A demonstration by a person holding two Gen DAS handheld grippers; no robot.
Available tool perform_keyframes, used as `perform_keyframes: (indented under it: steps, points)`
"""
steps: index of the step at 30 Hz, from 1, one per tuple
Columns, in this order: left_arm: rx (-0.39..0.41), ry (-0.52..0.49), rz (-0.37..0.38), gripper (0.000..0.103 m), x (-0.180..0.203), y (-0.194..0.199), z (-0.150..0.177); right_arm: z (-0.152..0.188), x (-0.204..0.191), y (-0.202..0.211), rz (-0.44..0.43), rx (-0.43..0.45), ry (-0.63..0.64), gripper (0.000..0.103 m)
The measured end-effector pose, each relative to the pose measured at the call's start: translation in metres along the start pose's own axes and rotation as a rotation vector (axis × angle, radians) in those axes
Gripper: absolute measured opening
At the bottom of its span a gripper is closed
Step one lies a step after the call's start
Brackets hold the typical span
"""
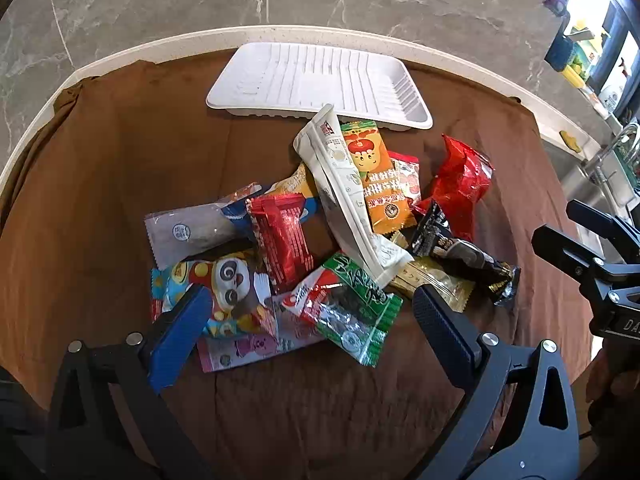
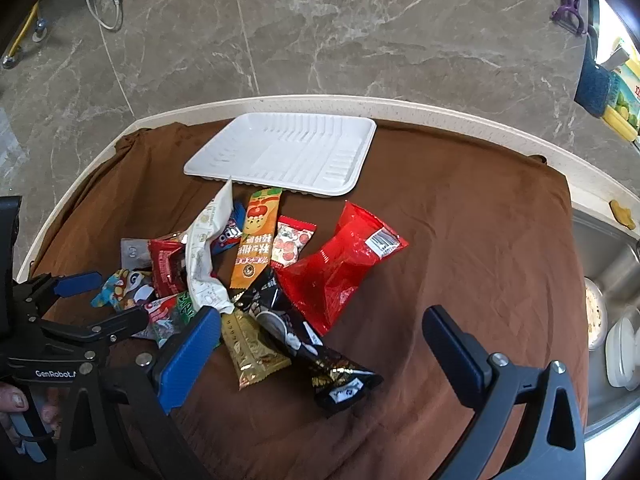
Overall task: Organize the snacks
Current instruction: 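Grasp the white wrapper with the left tool while the right tool grasps the red chip bag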
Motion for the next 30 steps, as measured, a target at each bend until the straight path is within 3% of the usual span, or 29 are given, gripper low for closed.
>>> perform_keyframes:
  steps: [11,23,30]
  points:
    - [-0.034,-0.033,0.015,0.101,-0.005,-0.035,-0.017,-0.004,0.005,-0.038,0.03,-0.056,-0.029,0.103]
    - [-0.082,-0.071,0.069,0.101,0.001,-0.088,-0.042,0.004,0.028,-0.08,0.045,-0.149,-0.183,0.103]
    - [-0.117,-0.09,0.08,0.071,0.003,-0.112,-0.047,0.009,0.029,-0.096,0.025,-0.181,-0.241,0.1]
Point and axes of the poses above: each gripper's, at about its wrist camera, not at the fingertips, and y roughly against the way its jaws point, x to its right, z to its underside, the point moved 6 cm from there along -y, roughly the way its jaws point, and after that the axes turned 15 degrees about x, right-handed, at the moved point
